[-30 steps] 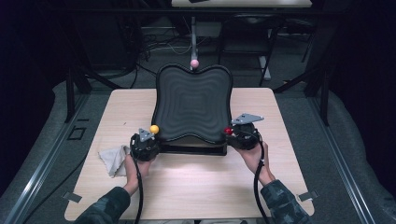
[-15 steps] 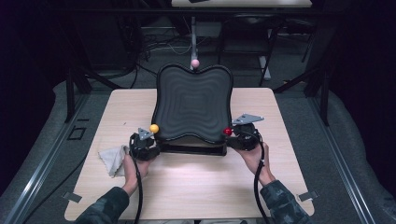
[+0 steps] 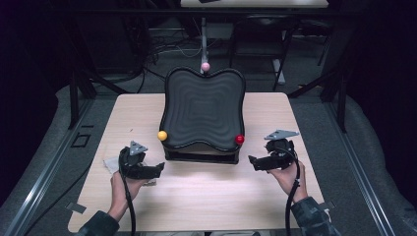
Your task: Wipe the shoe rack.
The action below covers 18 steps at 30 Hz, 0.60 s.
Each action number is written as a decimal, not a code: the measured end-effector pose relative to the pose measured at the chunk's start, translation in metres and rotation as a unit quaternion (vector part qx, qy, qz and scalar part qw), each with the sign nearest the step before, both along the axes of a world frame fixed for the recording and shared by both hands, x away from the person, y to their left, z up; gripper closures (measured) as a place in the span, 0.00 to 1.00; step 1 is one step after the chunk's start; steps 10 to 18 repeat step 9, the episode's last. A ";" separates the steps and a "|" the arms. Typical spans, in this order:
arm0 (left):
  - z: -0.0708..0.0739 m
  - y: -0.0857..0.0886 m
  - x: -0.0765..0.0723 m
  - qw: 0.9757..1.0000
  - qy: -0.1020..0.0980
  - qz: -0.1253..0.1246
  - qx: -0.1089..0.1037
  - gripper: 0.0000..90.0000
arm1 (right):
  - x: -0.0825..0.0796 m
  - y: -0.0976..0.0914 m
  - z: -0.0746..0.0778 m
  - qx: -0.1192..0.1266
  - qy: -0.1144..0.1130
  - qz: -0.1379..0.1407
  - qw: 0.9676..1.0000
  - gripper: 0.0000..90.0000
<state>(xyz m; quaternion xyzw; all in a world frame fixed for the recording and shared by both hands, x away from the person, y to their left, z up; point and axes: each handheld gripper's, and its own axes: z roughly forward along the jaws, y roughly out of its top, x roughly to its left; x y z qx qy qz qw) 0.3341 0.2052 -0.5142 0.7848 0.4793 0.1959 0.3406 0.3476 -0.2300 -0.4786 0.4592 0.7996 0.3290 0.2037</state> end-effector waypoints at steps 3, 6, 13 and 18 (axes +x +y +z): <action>-0.001 -0.001 -0.003 1.000 0.011 -0.006 -0.001 0.06 | -0.003 -0.005 -0.004 0.001 0.004 -0.003 1.000 0.00; 0.000 -0.005 -0.004 1.000 0.012 -0.017 0.003 0.04 | -0.004 -0.009 -0.014 -0.002 0.011 -0.004 1.000 0.00; -0.001 -0.006 -0.003 1.000 0.015 -0.018 0.003 0.03 | -0.003 -0.010 -0.017 -0.006 0.013 -0.008 1.000 0.00; -0.001 -0.006 -0.003 1.000 0.015 -0.018 0.003 0.03 | -0.003 -0.010 -0.017 -0.006 0.013 -0.008 1.000 0.00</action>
